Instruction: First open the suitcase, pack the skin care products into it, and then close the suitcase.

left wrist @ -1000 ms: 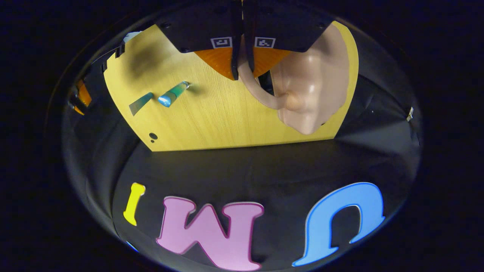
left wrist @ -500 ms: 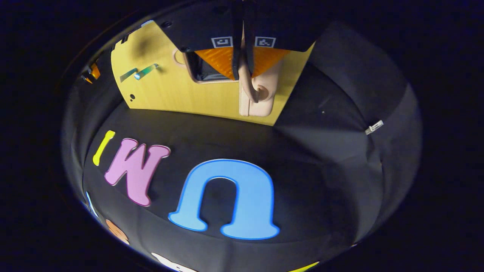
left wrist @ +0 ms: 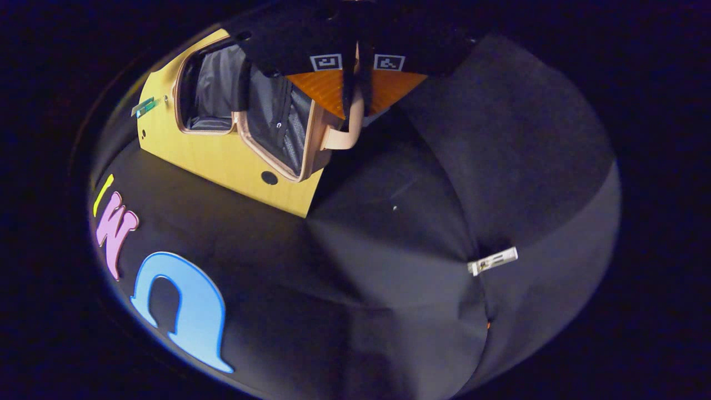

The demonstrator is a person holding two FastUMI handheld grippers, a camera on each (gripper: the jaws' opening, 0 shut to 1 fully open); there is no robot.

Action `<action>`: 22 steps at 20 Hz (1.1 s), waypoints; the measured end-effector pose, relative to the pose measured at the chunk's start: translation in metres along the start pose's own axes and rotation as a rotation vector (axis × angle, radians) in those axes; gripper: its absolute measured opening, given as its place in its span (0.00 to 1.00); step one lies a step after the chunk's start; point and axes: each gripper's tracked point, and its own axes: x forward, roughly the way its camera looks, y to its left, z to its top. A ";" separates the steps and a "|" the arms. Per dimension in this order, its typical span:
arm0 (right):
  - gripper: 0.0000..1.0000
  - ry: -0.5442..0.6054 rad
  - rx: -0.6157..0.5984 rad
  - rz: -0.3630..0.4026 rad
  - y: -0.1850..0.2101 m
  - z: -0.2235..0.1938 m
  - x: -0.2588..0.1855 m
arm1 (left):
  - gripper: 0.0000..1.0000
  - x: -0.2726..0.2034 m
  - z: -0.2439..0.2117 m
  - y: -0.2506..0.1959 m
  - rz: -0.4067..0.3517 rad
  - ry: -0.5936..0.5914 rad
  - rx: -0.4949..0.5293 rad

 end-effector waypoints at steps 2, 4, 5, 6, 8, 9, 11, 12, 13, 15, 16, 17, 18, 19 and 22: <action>0.97 0.014 0.005 -0.023 0.006 -0.003 -0.003 | 0.06 0.022 -0.021 0.015 -0.004 0.043 -0.025; 0.96 0.035 0.007 -0.043 0.008 -0.009 -0.007 | 0.06 0.043 -0.042 0.022 0.000 0.082 -0.019; 0.97 0.047 0.010 -0.052 0.009 -0.013 -0.008 | 0.06 0.051 -0.051 0.027 0.010 0.103 -0.011; 0.97 0.060 0.015 -0.060 0.010 -0.016 -0.010 | 0.06 0.058 -0.060 0.029 0.020 0.118 -0.001; 0.97 0.075 0.028 -0.070 0.012 -0.018 -0.013 | 0.09 0.070 -0.068 0.036 0.059 0.117 0.043; 0.97 0.076 0.032 -0.076 0.011 -0.018 -0.014 | 0.13 0.073 -0.069 0.040 0.069 0.113 0.067; 0.97 0.081 0.035 -0.086 0.010 -0.021 -0.014 | 0.16 0.071 -0.068 0.043 0.072 0.098 0.117; 0.97 0.083 0.038 -0.087 0.009 -0.023 -0.013 | 0.35 0.071 -0.066 0.038 0.059 0.072 0.140; 0.97 0.078 0.037 -0.083 0.009 -0.025 -0.011 | 0.54 0.058 -0.056 0.043 0.084 0.031 0.183; 0.97 0.045 0.019 -0.085 0.006 -0.027 -0.009 | 0.86 0.037 -0.043 0.033 0.094 -0.039 0.264; 0.97 0.033 0.001 -0.102 0.002 -0.030 -0.008 | 0.98 0.019 -0.030 0.018 0.070 -0.101 0.303; 0.97 0.031 -0.010 -0.115 -0.001 -0.033 -0.006 | 0.99 0.001 -0.020 -0.001 0.043 -0.162 0.342; 0.97 0.031 -0.013 -0.120 -0.003 -0.036 -0.004 | 0.98 -0.020 -0.012 -0.021 0.021 -0.224 0.377; 0.97 0.029 -0.013 -0.119 -0.002 -0.037 -0.002 | 0.95 -0.037 -0.004 -0.045 -0.004 -0.282 0.398; 0.97 0.029 -0.013 -0.124 -0.007 -0.038 0.007 | 0.97 -0.086 -0.005 -0.125 -0.112 -0.370 0.387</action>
